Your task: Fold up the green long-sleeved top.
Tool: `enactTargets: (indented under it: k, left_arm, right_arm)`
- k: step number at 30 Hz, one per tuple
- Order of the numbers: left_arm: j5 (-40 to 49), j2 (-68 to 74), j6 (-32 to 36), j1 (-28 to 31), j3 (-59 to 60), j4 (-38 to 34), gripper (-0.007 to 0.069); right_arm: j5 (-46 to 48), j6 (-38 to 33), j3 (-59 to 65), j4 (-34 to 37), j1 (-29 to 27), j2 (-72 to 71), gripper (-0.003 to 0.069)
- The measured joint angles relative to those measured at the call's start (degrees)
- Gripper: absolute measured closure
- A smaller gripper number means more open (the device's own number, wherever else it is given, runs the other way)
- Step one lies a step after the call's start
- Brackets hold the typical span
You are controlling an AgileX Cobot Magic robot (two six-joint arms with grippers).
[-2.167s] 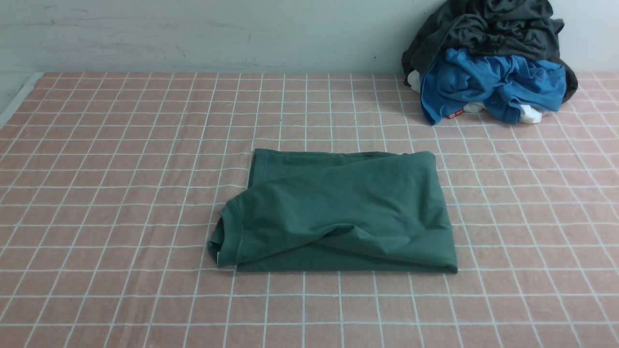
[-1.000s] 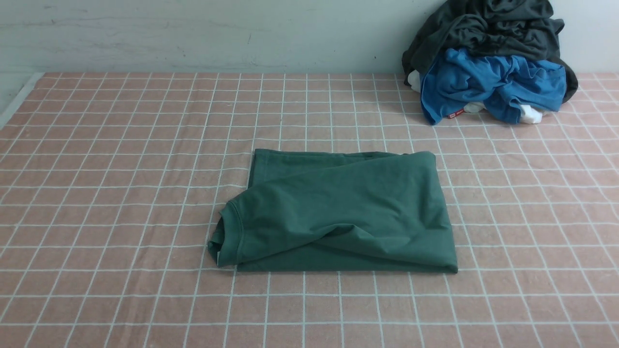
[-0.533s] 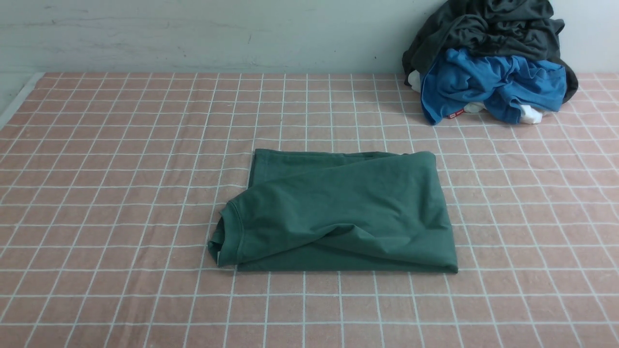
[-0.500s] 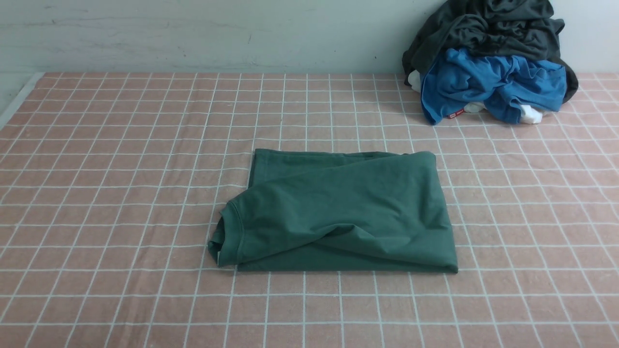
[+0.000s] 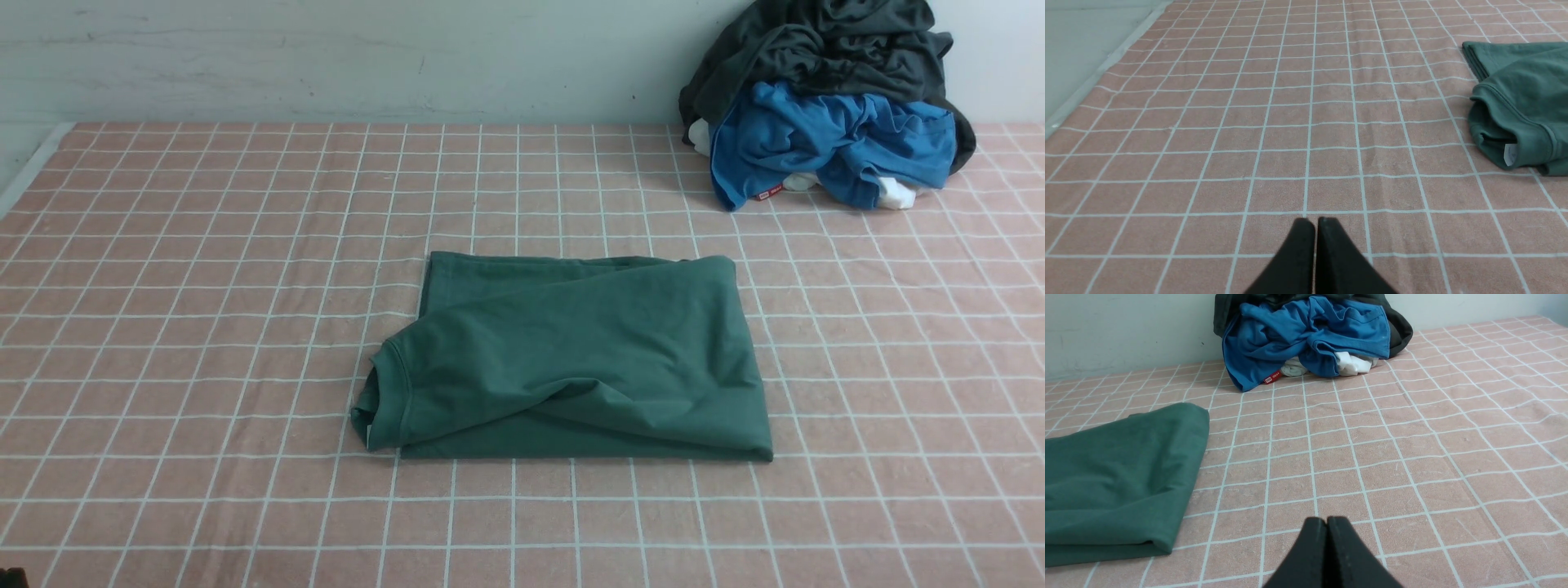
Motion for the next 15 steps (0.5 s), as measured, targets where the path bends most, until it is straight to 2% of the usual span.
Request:
enactTargets:
  k: [15]
  left_arm:
    - [0.0,0.0,-0.6,1.7,0.0,0.0,0.0631]
  right_arm:
    - [0.0,-0.3,0.0,0.0,0.0,0.0,0.0673]
